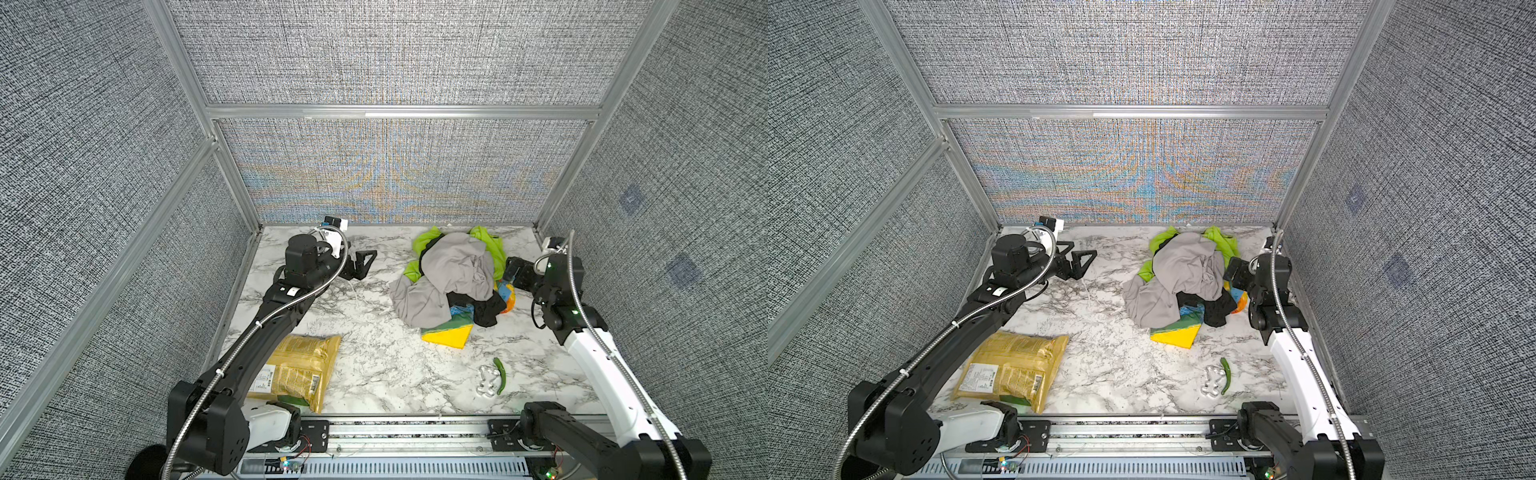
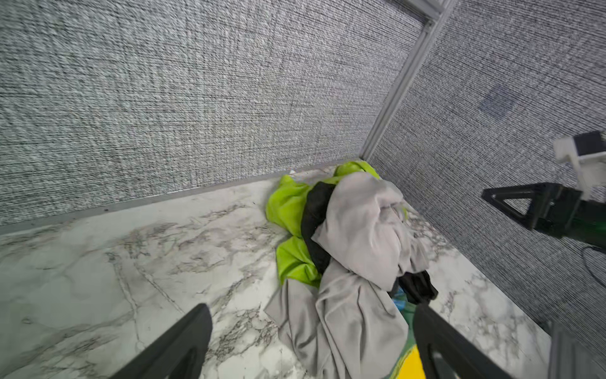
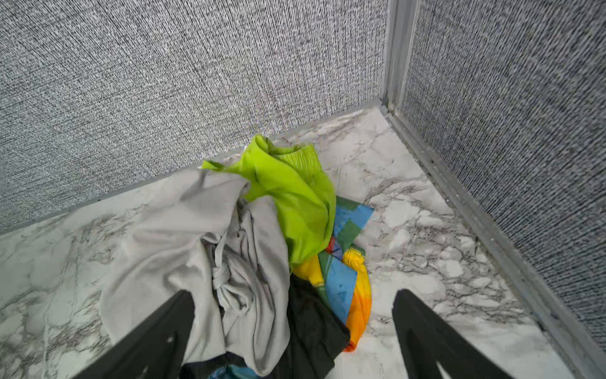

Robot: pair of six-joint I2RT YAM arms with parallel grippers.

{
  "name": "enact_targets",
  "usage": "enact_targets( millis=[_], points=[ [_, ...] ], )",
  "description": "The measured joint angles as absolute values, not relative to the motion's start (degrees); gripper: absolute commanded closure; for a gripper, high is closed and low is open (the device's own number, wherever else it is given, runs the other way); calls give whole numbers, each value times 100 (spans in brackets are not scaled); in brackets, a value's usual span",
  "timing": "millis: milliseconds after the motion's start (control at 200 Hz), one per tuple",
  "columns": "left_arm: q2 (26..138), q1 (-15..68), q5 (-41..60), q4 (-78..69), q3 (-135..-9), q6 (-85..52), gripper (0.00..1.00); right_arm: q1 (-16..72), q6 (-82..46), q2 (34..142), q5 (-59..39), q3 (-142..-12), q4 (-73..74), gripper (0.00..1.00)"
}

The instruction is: Pick out a specific cloth from the pile

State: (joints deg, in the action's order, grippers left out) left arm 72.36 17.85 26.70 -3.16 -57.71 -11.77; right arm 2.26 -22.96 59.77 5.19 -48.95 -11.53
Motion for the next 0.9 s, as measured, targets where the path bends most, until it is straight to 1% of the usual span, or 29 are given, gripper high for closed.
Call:
enact_targets(
  millis=[125,270,435,475,600,665,816,901],
  points=[
    [7244,1852,3046,-314,-5771,-1173,1,602,-2436,6053,362,-4672,-1212,1],
    [7319,1949,3286,-307,-5774,-1175,1,1219,-2587,6246,591,-4425,-1288,1],
    [7323,2029,3361,-296,-5776,-1175,1,1841,-2613,6917,749,-4554,-1273,2],
    [7323,2045,3361,-285,-5776,-1175,1,1942,-2609,7140,753,-4639,-1262,5],
    [7321,2060,3319,-239,-5780,-1153,1,2318,-2606,7771,766,-4845,-1243,21],
    [7321,2060,3284,-196,-5784,-1135,1,2547,-2609,7968,751,-4875,-1240,27],
    [7352,2060,3258,-158,-5789,-1133,1,2801,-2790,8329,746,-4797,-1125,41],
    [7367,2075,3256,-132,-5802,-1133,1,2836,-2934,8576,729,-4742,-1059,46]
  ],
)
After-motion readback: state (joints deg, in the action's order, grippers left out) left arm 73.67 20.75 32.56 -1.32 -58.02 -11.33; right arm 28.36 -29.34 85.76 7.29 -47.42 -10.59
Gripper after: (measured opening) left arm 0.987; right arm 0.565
